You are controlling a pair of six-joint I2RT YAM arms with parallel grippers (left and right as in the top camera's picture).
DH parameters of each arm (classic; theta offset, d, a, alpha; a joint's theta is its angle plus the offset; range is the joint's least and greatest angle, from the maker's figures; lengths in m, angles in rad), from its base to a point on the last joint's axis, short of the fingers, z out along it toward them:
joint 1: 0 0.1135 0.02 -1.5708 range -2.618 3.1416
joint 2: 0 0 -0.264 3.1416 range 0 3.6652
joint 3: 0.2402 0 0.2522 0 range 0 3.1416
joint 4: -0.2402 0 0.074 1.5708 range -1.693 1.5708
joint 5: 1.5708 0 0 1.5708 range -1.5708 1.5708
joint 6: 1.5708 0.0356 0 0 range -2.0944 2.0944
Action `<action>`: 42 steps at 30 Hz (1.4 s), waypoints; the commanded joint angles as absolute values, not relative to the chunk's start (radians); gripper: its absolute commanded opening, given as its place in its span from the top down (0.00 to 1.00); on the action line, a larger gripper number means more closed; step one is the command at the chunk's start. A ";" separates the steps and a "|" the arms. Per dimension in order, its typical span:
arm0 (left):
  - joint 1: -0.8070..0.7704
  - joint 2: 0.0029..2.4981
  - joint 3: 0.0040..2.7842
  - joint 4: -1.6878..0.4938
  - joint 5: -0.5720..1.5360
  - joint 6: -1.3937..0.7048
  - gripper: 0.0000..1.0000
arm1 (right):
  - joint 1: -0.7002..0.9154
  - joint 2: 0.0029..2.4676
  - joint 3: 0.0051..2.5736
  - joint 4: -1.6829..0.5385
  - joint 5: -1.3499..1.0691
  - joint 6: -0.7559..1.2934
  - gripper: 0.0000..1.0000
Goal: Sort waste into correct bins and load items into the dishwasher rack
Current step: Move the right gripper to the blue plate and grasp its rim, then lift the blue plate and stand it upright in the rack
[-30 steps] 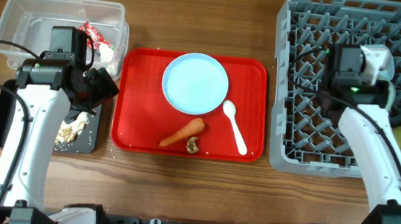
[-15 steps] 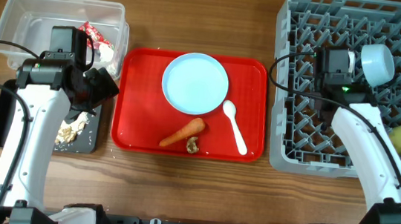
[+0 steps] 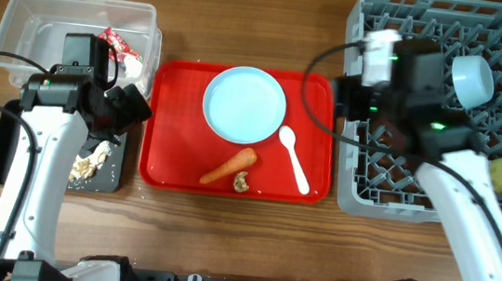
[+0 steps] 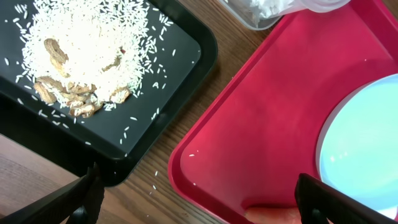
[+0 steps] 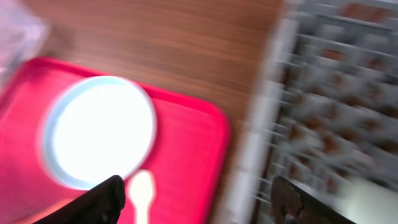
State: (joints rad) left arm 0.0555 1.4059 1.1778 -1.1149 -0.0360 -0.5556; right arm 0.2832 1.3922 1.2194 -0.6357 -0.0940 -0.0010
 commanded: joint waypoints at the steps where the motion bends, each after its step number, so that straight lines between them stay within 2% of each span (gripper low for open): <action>1: 0.063 1.389 1.183 -1.116 -0.035 -0.558 0.00 | 0.398 1.520 1.229 -0.583 -0.169 0.072 0.25; 6: 0.063 1.389 1.182 -1.116 -0.035 -0.558 0.00 | 0.503 1.755 1.229 -0.469 -0.019 0.208 0.26; 10: 0.063 1.389 1.182 -1.116 -0.035 -0.558 0.00 | 0.506 1.896 1.229 -0.410 -0.015 0.291 0.33; 15: 0.063 1.389 1.182 -1.116 -0.035 -0.558 0.00 | 0.507 1.959 1.229 -0.384 0.023 0.293 0.39; 17: 0.063 1.389 1.182 -1.116 -0.035 -0.558 0.00 | 0.507 1.976 1.229 -0.382 0.022 0.302 0.47; 20: 0.063 1.389 1.182 -1.116 -0.035 -0.558 0.00 | 0.507 2.001 1.229 -0.382 0.010 0.332 0.67; 24: 0.063 1.389 1.182 -1.116 -0.035 -0.558 0.00 | 0.507 2.006 1.229 -0.381 -0.001 0.360 0.79; 28: 0.063 1.389 1.182 -1.116 -0.035 -0.558 0.00 | 0.506 2.001 1.229 -0.381 0.000 0.384 0.95; 33: 0.063 1.389 1.182 -1.116 -0.035 -0.558 0.00 | 0.504 1.938 1.261 -0.375 0.001 0.392 0.96; 38: 0.063 1.389 1.182 -1.117 -0.035 -0.558 0.00 | 0.466 1.741 1.312 -0.404 0.088 0.360 0.96; 42: 0.063 1.389 1.182 -1.119 -0.035 -0.558 0.00 | 0.435 1.562 1.312 -0.406 0.282 0.165 0.96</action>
State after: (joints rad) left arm 0.0555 1.4059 1.1778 -1.1168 -0.0360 -0.5556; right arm 0.4603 1.7210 1.2755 -0.4084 0.0906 0.3313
